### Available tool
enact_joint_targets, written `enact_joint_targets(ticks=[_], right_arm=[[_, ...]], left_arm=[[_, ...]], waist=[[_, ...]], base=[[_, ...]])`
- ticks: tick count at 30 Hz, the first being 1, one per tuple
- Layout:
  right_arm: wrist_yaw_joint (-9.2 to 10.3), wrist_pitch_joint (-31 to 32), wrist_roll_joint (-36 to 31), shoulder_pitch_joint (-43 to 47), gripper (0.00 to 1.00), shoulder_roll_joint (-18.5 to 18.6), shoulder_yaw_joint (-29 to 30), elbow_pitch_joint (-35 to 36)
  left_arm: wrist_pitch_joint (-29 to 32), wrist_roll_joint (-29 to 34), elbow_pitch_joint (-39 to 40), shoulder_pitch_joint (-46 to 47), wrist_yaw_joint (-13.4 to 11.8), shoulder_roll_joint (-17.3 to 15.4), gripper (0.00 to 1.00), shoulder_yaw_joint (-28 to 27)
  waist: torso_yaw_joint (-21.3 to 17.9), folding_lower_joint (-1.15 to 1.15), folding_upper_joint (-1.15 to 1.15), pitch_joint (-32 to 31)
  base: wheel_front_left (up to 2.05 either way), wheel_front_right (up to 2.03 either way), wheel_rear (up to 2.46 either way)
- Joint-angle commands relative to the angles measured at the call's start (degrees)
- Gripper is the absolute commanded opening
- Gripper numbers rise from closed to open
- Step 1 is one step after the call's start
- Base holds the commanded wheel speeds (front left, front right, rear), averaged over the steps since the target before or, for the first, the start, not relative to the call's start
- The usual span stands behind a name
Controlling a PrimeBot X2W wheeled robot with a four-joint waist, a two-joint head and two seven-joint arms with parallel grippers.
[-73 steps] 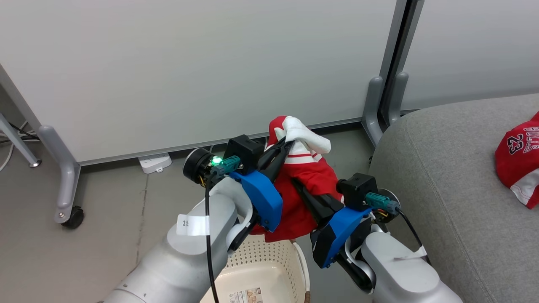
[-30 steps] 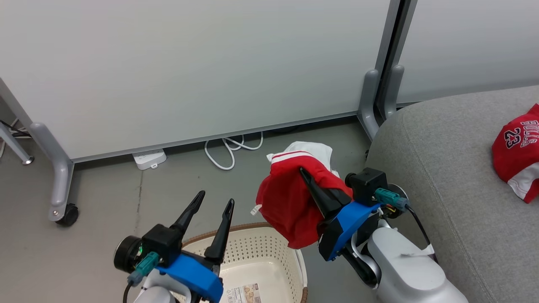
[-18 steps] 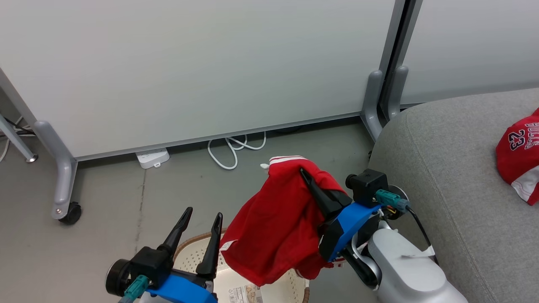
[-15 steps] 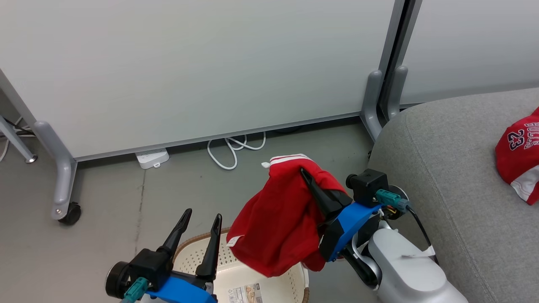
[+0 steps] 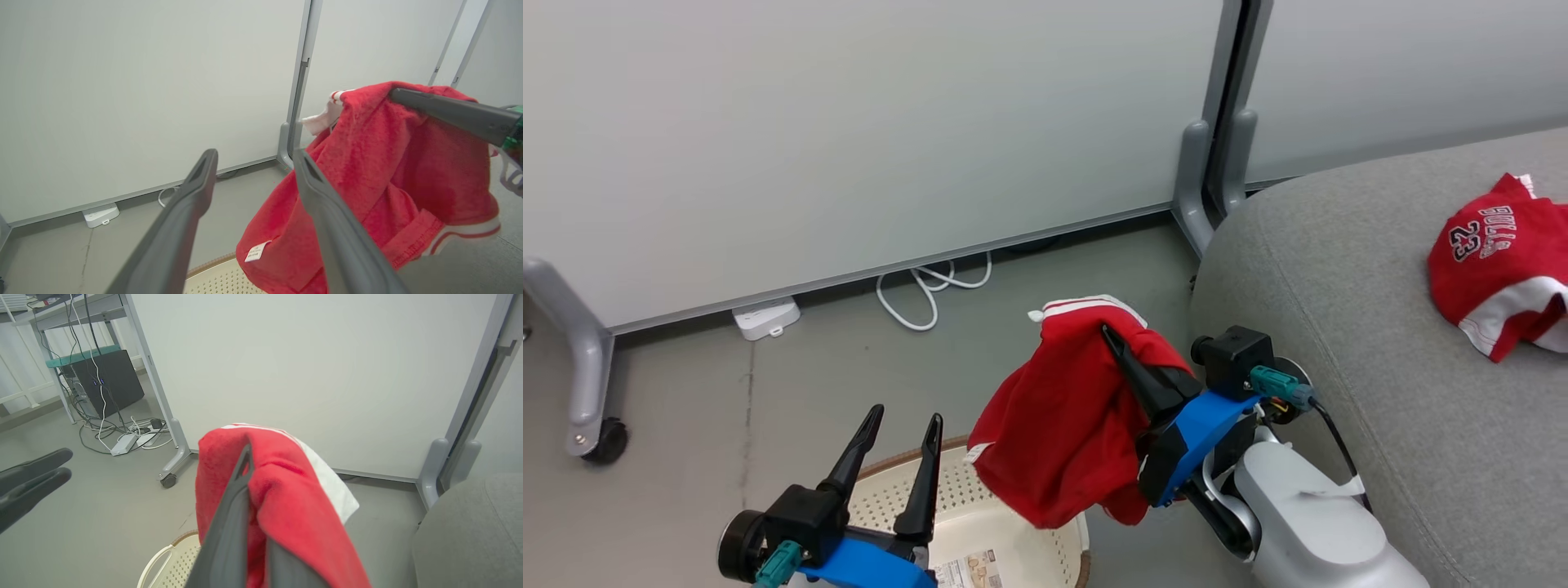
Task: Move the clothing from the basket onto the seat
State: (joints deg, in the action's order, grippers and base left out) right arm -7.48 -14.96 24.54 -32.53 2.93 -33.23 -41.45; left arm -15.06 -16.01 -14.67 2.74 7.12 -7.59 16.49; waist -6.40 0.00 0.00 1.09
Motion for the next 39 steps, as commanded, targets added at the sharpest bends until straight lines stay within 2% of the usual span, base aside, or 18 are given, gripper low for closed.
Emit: enact_joint_targets(ticks=[1,7,21,28,39], right_arm=[[-0.02,-0.3,0.2,-0.5,0.0,-0.1,0.1,0.2],[-0.02,-0.3,-0.3,-1.2,0.0,-0.1,0.9,-0.1],[-0.02,-0.3,-0.1,-0.9,0.0,-0.1,1.6,1.2],[-0.03,-0.3,-0.1,-0.3,0.0,-0.1,2.3,1.7],[-0.03,-0.3,-1.2,1.3,0.0,-0.1,4.4,2.9]], left_arm=[[-0.2,0.5,0.3,0.5,0.5,0.0,1.0,-0.3],[-0.2,0.9,0.5,1.5,0.5,0.3,1.0,-0.2],[-0.2,0.9,1.2,3.1,0.5,-1.2,1.0,0.3],[-0.2,1.0,1.3,3.6,0.5,-1.8,1.0,0.7],[-0.2,0.6,-0.1,5.9,0.5,-2.9,1.0,3.5]], waist=[[-2.2,0.0,0.0,0.8],[-7.6,0.0,0.0,2.2],[-20.3,0.0,0.0,4.5],[-23.8,0.0,0.0,5.4],[-24.2,0.0,0.0,6.5]], base=[[0.0,0.0,0.0],[0.0,0.0,0.0],[0.0,0.0,0.0],[0.0,0.0,0.0],[0.0,0.0,0.0]])
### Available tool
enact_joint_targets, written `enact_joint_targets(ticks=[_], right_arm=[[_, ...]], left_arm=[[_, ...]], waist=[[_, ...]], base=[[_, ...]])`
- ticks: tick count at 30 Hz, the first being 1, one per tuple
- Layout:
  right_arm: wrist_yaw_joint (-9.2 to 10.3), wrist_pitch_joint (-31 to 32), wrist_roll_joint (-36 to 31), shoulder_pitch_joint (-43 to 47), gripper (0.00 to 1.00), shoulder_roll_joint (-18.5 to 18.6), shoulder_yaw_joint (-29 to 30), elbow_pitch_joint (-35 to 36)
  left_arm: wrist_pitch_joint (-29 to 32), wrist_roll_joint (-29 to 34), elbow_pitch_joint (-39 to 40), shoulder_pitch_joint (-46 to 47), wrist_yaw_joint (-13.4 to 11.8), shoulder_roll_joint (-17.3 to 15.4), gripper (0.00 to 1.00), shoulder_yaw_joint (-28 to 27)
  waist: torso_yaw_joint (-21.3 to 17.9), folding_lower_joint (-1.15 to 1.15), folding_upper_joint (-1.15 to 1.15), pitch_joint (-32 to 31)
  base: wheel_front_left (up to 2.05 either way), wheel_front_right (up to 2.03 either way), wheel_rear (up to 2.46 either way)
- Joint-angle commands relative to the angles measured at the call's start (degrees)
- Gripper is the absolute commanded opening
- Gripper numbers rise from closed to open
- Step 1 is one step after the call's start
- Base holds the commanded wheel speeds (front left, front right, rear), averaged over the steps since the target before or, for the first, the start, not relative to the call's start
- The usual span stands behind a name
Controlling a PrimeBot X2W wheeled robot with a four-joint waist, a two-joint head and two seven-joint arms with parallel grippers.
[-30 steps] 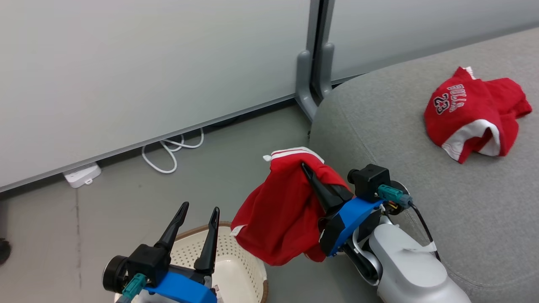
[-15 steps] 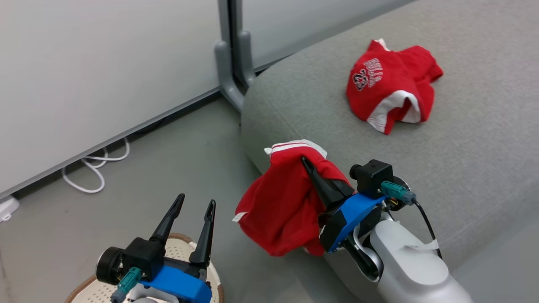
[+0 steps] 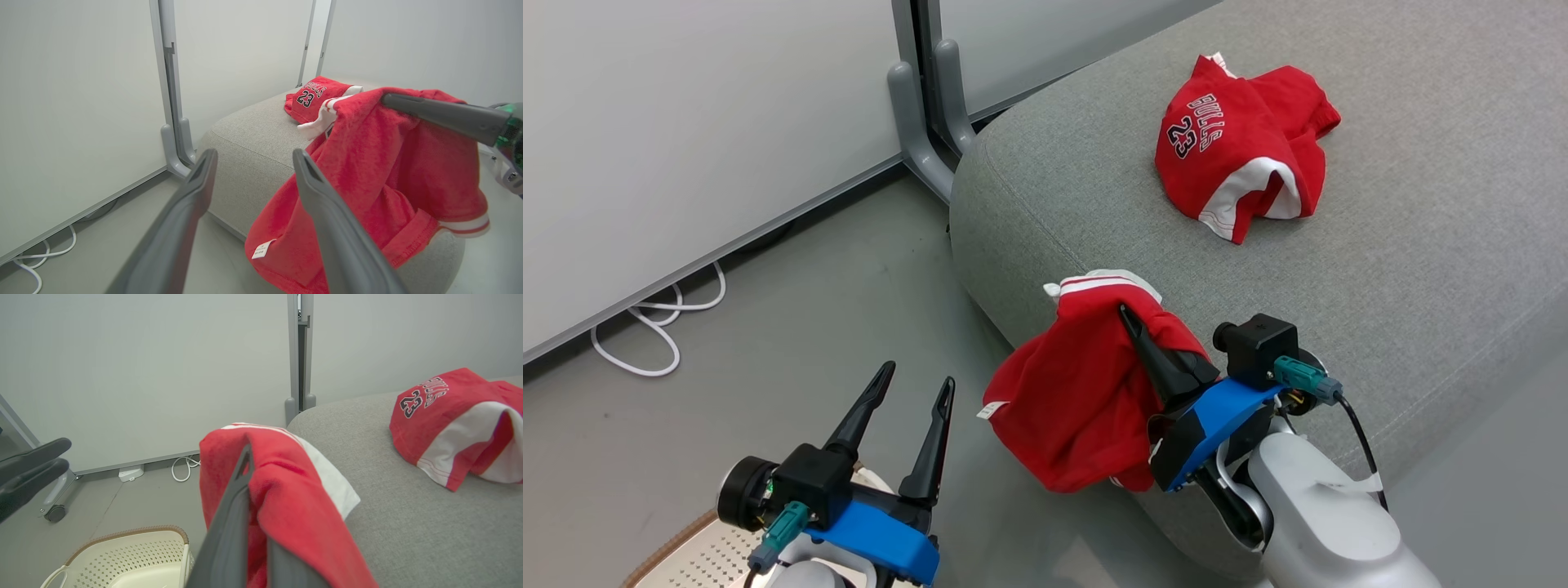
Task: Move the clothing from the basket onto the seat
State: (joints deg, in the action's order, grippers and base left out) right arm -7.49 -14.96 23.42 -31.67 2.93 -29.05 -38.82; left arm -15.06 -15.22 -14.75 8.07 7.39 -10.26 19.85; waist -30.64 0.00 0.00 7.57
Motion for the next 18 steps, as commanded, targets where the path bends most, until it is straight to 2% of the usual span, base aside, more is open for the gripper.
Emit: enact_joint_targets(ticks=[1,10,14,18], right_arm=[[-0.02,-0.3,0.0,0.4,0.0,-0.1,0.1,0.3],[-0.01,-0.3,-0.1,-4.6,0.0,0.7,2.1,0.0],[-0.01,1.3,0.2,-10.4,0.0,4.7,5.1,1.0],[-0.01,5.6,0.1,-17.8,0.0,11.8,8.3,3.6]], left_arm=[[-0.2,-0.2,-0.1,0.6,0.1,-0.2,1.0,0.1],[-0.2,1.4,0.5,1.0,0.1,0.2,1.0,-0.3],[-0.2,2.0,1.0,2.5,0.1,-0.5,1.0,0.2],[-0.2,2.5,1.7,4.7,0.1,-1.3,1.0,0.4]], waist=[[0.0,0.0,0.0,0.0],[1.4,0.0,0.0,1.7],[2.7,0.0,0.0,4.5],[4.3,0.0,0.0,8.2]], base=[[0.0,0.0,0.0],[0.0,0.0,0.0],[0.0,0.0,0.0],[0.0,0.0,0.0]])
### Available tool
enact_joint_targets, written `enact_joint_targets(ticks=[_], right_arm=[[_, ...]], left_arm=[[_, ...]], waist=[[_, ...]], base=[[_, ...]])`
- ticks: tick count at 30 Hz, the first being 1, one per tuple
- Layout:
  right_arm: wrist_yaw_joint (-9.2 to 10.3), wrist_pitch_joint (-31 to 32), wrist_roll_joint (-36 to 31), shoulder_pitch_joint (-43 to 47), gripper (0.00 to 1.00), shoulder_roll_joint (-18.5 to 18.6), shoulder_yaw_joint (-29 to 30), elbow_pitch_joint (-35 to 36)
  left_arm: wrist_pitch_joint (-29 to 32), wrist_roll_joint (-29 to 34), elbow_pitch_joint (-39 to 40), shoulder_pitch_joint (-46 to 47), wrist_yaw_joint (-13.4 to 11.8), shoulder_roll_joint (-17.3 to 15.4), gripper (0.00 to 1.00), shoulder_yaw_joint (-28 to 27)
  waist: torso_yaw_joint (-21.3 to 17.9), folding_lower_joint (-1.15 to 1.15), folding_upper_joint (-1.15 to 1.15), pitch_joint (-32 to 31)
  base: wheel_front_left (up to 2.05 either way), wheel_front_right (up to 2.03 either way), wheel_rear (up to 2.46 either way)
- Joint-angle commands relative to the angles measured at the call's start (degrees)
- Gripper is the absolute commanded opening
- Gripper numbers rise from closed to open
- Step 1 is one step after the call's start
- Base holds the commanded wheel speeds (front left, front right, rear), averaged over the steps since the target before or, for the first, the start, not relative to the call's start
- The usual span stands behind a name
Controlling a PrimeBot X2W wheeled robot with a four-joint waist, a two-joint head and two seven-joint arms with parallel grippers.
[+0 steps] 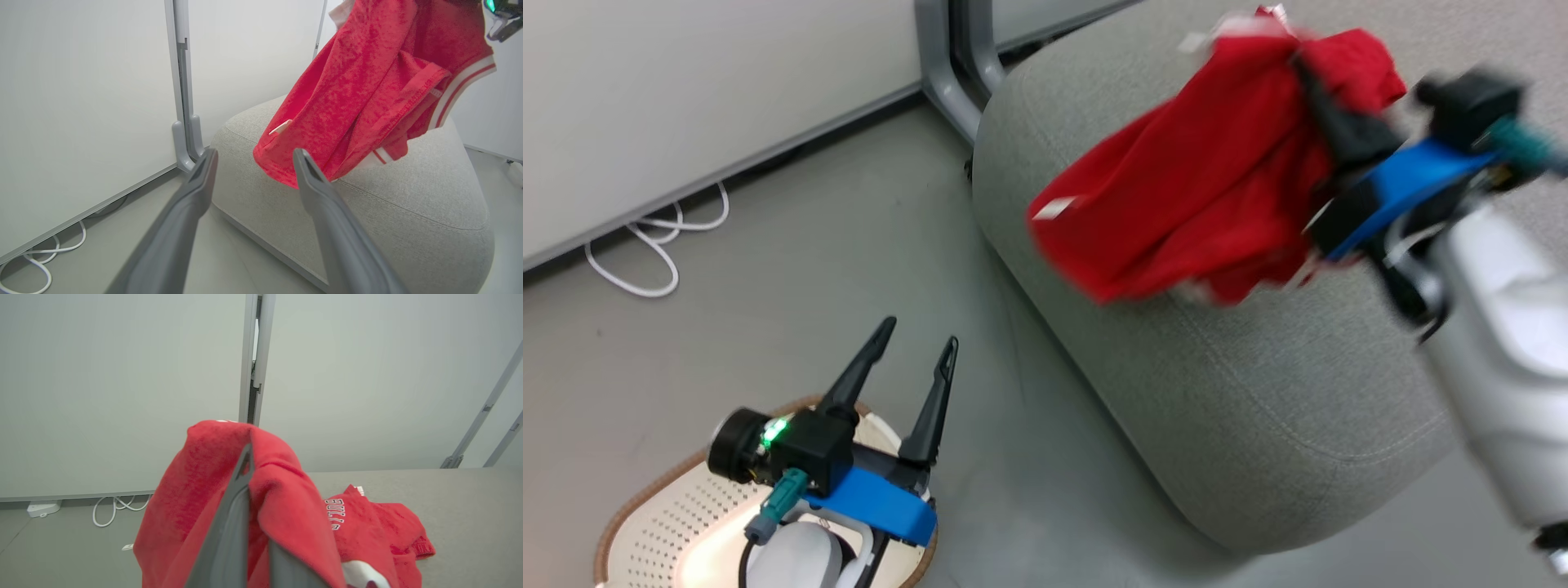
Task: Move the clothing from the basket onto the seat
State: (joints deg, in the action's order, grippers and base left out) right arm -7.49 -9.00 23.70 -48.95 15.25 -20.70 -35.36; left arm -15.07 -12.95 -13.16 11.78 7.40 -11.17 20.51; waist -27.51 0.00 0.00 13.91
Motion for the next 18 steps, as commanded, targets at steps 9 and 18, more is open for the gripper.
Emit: enact_joint_targets(ticks=[9,18], right_arm=[[-0.01,3.7,-0.1,-13.6,0.0,13.2,16.9,3.0],[-0.01,-0.9,-1.9,-11.9,0.0,13.2,29.7,-3.3]], left_arm=[[0.4,1.6,4.1,7.7,0.1,-4.6,1.0,1.4],[3.8,2.9,10.9,15.2,0.1,-7.8,1.0,3.0]], waist=[[4.5,0.0,0.0,14.7],[6.9,0.0,0.0,26.2]], base=[[0.0,0.0,0.0],[0.0,0.0,0.0]])
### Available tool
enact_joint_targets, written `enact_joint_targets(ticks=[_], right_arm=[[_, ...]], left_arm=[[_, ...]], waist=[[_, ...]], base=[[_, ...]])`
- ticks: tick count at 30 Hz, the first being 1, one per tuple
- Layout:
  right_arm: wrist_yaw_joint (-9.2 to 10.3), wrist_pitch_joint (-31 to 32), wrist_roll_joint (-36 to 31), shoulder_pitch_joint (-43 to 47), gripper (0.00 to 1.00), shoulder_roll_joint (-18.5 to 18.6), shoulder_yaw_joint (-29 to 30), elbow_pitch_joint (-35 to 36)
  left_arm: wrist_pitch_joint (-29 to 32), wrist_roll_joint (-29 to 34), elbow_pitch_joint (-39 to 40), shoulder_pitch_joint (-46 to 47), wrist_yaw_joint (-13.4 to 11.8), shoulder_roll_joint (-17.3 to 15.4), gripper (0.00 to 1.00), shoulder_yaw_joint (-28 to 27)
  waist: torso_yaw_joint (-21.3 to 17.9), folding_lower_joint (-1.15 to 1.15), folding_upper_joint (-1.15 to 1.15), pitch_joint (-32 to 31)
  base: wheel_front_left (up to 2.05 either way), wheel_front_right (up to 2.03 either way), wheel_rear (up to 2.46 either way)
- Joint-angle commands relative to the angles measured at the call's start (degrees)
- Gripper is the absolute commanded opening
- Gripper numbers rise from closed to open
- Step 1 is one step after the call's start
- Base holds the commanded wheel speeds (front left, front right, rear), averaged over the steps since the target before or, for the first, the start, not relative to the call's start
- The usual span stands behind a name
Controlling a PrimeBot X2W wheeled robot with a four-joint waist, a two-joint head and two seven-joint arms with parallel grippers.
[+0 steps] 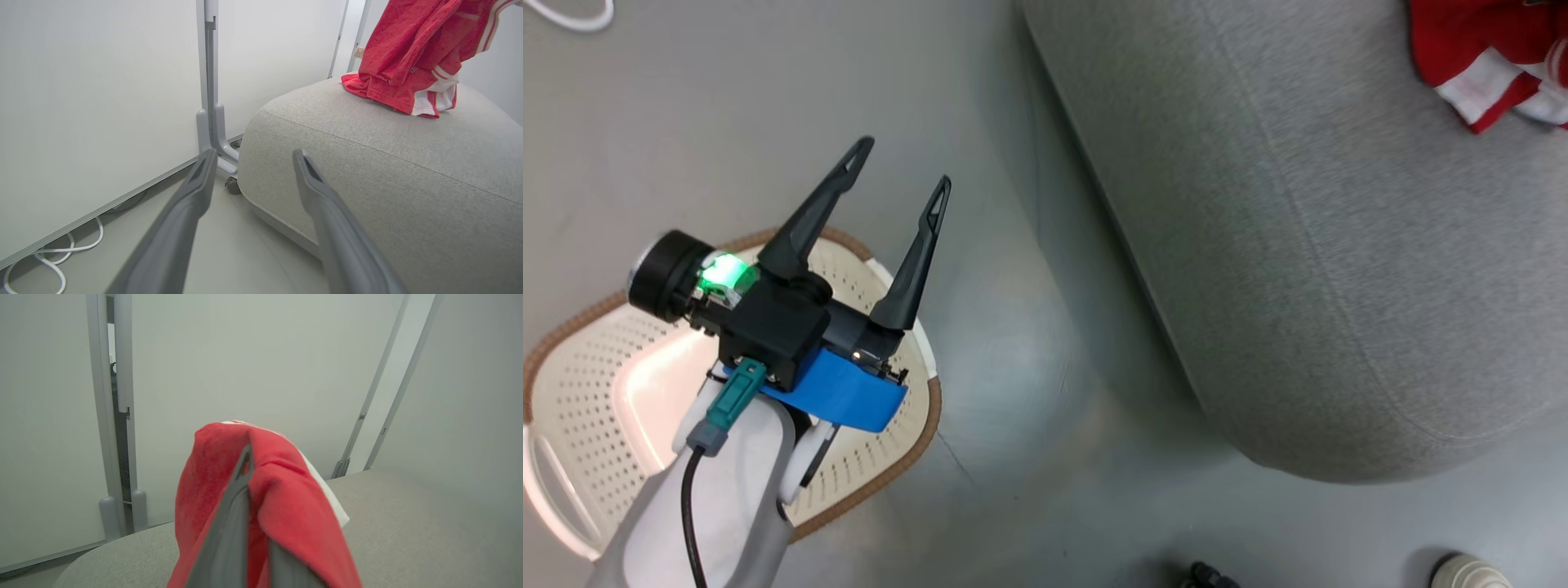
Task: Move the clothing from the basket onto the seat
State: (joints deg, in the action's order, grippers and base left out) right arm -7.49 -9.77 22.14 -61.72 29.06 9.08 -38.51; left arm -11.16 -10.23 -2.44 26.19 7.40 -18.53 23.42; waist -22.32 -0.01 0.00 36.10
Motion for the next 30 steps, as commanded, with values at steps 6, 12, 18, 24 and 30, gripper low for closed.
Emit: enact_joint_targets(ticks=[6,12,18,24,30], right_arm=[[-0.01,-3.0,-0.5,2.9,0.0,-4.5,1.5,-6.7],[-0.01,-4.7,-0.7,3.0,0.0,-6.2,1.0,-10.7],[-0.01,-5.3,-1.5,3.1,0.0,-6.2,-0.2,-12.9],[-0.01,-5.5,-2.1,3.8,1.0,-6.0,-1.0,-13.8],[-0.01,-5.5,-3.7,6.6,1.0,-6.4,-2.6,-12.7]], left_arm=[[1.3,0.4,2.8,3.2,0.1,-1.7,1.0,0.5],[1.0,-0.4,2.6,2.5,-0.1,-2.1,1.0,0.4],[0.5,-1.0,1.9,1.4,-0.7,-2.1,1.0,0.5],[-0.2,-1.9,0.7,1.0,-1.0,-1.5,1.0,0.8],[-2.0,-3.5,-2.4,-0.7,-1.3,0.3,1.0,0.9]], waist=[[2.1,0.01,0.0,7.5],[2.1,0.01,0.0,7.2],[2.1,0.01,0.0,5.7],[2.6,0.01,0.0,3.5],[3.5,0.01,0.0,-1.3]], base=[[0.0,0.0,0.0],[0.0,0.0,0.0],[0.0,0.0,0.0],[0.0,0.0,0.0],[0.0,0.0,0.0]])
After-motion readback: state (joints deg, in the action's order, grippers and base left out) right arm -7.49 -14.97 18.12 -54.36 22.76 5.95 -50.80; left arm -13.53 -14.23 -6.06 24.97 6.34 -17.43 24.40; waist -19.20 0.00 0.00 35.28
